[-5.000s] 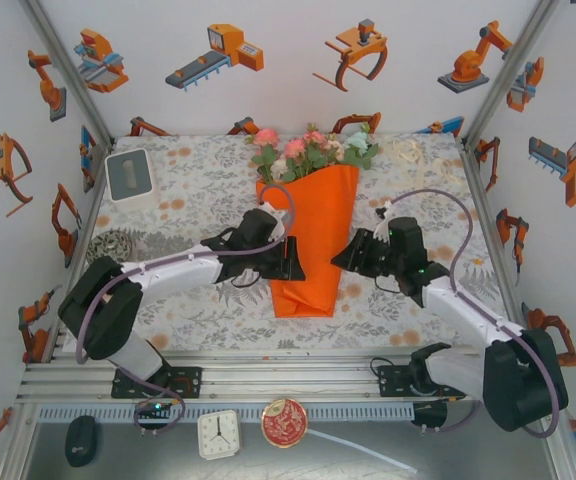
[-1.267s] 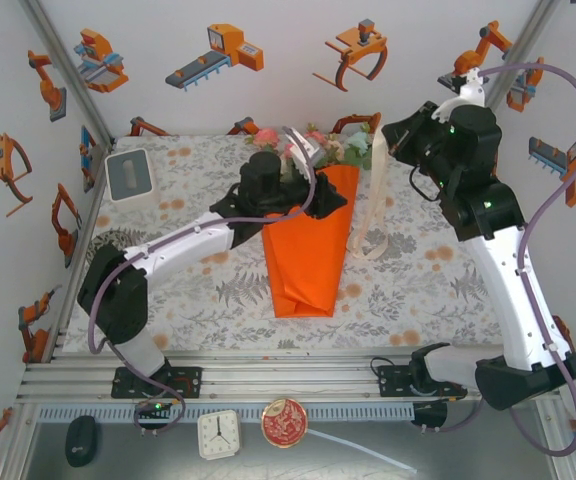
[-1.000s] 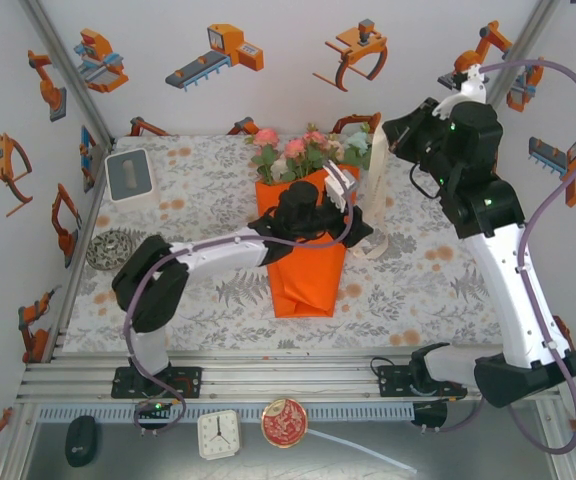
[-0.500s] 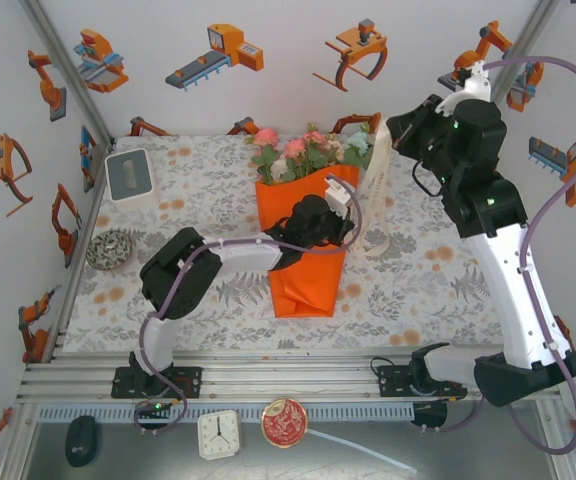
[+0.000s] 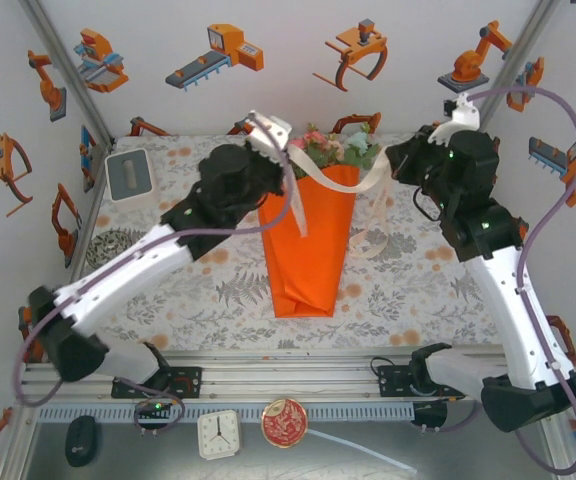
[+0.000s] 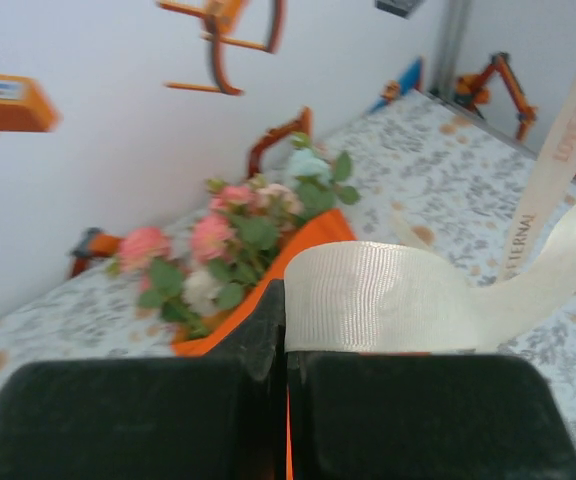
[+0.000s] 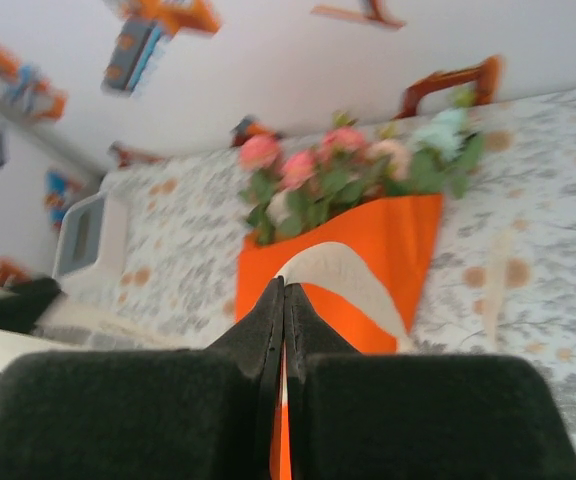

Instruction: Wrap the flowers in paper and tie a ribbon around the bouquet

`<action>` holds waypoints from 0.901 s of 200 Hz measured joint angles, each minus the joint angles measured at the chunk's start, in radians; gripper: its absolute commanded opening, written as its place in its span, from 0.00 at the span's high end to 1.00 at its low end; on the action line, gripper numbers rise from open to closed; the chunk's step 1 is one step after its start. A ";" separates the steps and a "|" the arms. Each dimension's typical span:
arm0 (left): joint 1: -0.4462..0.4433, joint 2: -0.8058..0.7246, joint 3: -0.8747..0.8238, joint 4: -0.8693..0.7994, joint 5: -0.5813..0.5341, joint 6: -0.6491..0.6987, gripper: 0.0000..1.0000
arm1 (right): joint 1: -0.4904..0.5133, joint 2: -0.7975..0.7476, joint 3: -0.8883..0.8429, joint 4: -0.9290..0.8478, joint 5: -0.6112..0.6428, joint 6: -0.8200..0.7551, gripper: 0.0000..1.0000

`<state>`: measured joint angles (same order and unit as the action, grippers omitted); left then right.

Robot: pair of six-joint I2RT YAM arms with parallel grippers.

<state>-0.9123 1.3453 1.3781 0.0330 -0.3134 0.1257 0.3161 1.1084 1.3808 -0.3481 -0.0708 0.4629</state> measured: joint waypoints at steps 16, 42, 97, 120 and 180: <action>-0.020 -0.150 -0.093 -0.042 -0.121 0.012 1.00 | 0.012 -0.012 -0.072 0.054 -0.179 0.018 1.00; 0.028 -0.424 -0.320 -0.148 -0.330 -0.076 1.00 | 0.131 -0.016 -0.216 0.132 -0.401 0.058 0.99; 0.319 -0.793 -0.713 -0.403 -0.515 -0.523 1.00 | 0.285 -0.028 -0.475 0.134 -0.427 0.111 0.52; 0.488 -0.761 -0.782 -0.440 -0.465 -0.658 1.00 | 0.129 -0.065 -0.478 0.093 -0.198 0.179 0.51; 0.654 -0.533 -0.753 -0.410 -0.288 -0.774 1.00 | -0.191 0.244 -0.468 0.038 0.212 0.201 0.46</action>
<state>-0.2584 0.8127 0.6250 -0.3771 -0.6010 -0.6479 0.1249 1.3525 0.9123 -0.3103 0.1413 0.6640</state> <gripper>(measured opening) 0.007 0.551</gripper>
